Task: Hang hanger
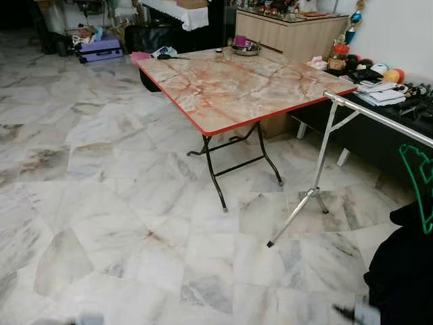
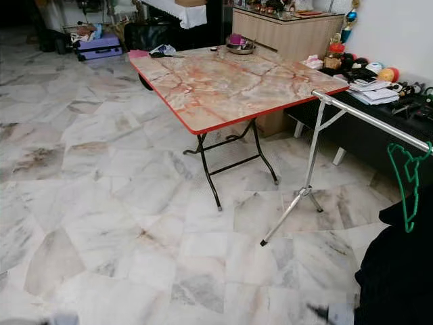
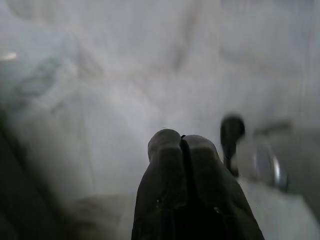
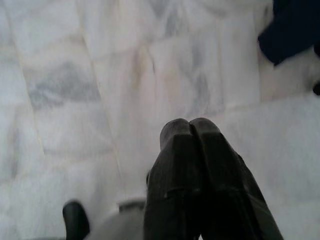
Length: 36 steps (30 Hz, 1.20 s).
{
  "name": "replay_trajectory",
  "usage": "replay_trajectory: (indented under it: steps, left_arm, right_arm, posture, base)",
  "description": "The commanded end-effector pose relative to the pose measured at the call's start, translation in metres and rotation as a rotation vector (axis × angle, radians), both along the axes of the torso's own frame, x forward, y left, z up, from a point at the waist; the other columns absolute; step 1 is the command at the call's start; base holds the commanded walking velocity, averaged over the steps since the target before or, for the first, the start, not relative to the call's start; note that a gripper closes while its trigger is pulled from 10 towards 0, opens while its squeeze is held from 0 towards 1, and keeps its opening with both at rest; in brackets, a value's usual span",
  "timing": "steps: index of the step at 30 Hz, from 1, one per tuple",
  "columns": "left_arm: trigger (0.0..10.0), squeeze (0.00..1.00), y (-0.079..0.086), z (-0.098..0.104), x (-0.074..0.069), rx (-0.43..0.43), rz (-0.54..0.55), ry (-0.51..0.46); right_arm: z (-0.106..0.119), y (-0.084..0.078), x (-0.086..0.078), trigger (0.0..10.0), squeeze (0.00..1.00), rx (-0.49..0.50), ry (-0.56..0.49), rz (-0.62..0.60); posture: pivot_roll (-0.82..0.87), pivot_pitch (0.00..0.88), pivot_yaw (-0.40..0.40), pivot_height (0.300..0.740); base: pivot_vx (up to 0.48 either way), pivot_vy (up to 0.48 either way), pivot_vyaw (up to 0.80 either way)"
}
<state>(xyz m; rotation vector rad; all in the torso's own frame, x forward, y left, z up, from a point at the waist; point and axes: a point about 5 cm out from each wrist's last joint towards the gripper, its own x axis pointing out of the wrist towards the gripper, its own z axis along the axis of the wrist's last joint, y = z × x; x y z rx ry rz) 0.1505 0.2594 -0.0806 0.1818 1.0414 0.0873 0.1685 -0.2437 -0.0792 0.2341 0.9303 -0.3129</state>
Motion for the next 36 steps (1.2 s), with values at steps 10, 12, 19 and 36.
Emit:
replay_trajectory:
  steps: [10, 12, 19, 36]
  left_arm:
    - [10.0, 0.00, -0.025, -0.008, -0.001, -0.058, -0.105, 0.027]
    - [10.0, 0.00, -0.025, -0.009, -0.002, -0.058, -0.109, 0.031]
    - [10.0, 0.00, -0.009, -0.008, -0.013, -0.034, -0.072, 0.048]
    - [10.0, 0.00, 0.043, 0.001, -0.042, 0.066, 0.035, 0.086]
  right_arm:
    - [-0.011, 0.010, -0.021, 10.0, 0.00, 0.005, 0.060, 0.044]
    - [-0.011, 0.010, -0.019, 10.0, 0.00, -0.003, 0.060, 0.049]
    - [-0.010, 0.005, -0.020, 10.0, 0.00, -0.006, 0.084, 0.070]
    - [-0.012, -0.001, -0.030, 10.0, 0.00, -0.002, 0.112, 0.060]
  posture:
    - [0.00, 0.049, 0.000, 0.740]
    - [0.00, 0.053, 0.000, 0.740]
    - [0.02, 0.058, -0.010, 0.740]
    - [0.02, 0.063, -0.008, 0.740]
  base:
    - [0.000, 0.000, 0.00]
    - [0.000, 0.000, 0.00]
    - [0.000, 0.000, -0.68]
    - [0.000, -0.113, -0.79]
